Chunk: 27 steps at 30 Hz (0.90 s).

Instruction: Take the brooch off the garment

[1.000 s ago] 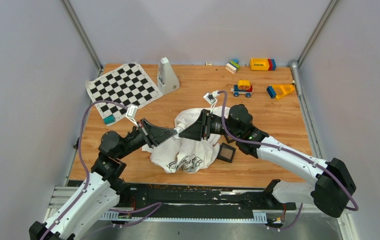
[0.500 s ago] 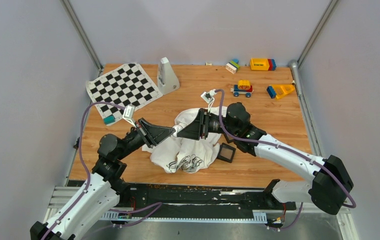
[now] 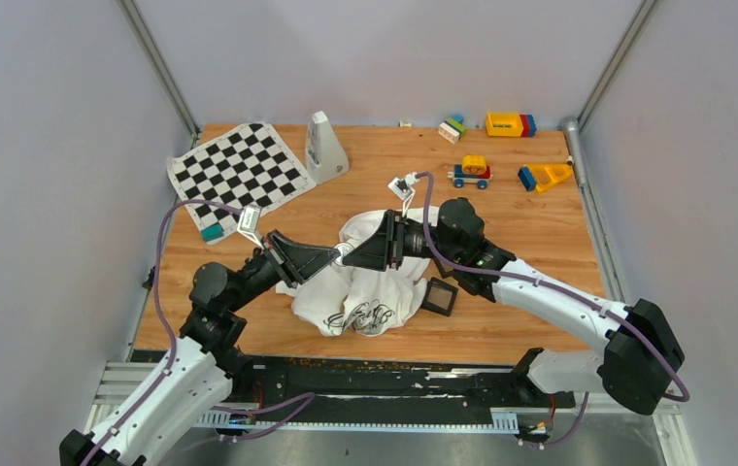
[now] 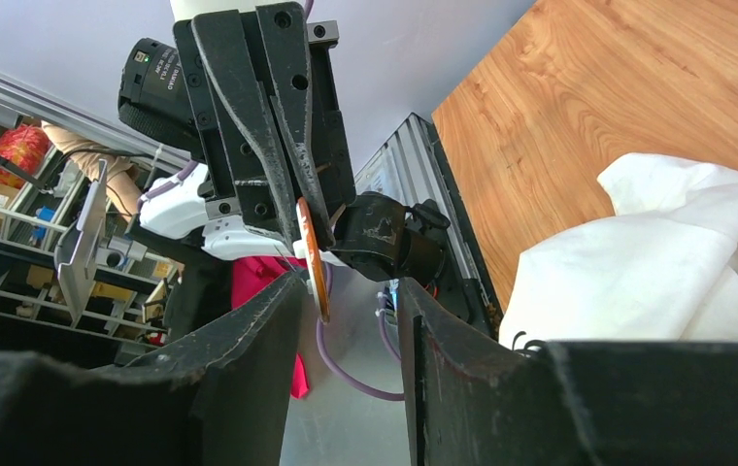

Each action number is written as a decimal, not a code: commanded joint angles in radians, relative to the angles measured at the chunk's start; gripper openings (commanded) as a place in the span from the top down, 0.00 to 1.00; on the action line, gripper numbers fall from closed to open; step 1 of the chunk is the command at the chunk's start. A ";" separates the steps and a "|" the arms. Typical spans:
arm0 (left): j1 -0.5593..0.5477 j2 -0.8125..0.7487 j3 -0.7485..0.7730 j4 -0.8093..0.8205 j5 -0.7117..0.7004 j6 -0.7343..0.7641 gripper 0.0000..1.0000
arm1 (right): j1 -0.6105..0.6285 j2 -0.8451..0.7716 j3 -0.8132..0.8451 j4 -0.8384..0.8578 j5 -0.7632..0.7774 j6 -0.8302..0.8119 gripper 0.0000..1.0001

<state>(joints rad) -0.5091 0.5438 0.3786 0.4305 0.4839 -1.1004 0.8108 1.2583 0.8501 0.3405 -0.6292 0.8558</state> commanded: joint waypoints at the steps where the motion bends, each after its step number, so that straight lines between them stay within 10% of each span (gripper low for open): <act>1: -0.002 -0.011 -0.005 0.039 0.010 0.005 1.00 | 0.013 0.018 0.040 0.056 0.019 0.015 0.58; 18: -0.002 -0.010 -0.014 0.033 0.001 0.001 1.00 | 0.022 0.012 0.035 0.059 0.041 0.005 0.52; 27: -0.002 -0.012 -0.018 0.051 0.004 -0.007 1.00 | 0.023 0.009 0.027 0.046 0.049 0.007 0.66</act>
<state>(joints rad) -0.5091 0.5404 0.3611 0.4301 0.4797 -1.0996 0.8291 1.2804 0.8604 0.3561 -0.5991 0.8635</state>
